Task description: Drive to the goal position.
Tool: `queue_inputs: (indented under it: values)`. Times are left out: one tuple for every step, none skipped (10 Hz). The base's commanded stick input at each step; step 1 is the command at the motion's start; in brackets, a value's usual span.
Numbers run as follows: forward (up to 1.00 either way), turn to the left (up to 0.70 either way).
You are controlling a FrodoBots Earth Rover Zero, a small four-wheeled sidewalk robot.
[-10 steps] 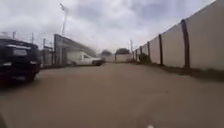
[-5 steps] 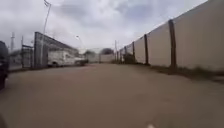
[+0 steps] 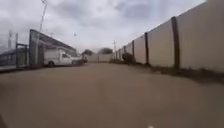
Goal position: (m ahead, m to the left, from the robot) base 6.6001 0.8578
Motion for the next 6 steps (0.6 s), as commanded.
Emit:
queue_inputs:
  values:
    - [1.00, 0.00]
    - [1.00, 0.00]
    - [1.00, 0.00]
    - [1.00, 0.00]
    - [1.00, 0.00]
    - [1.00, 0.00]
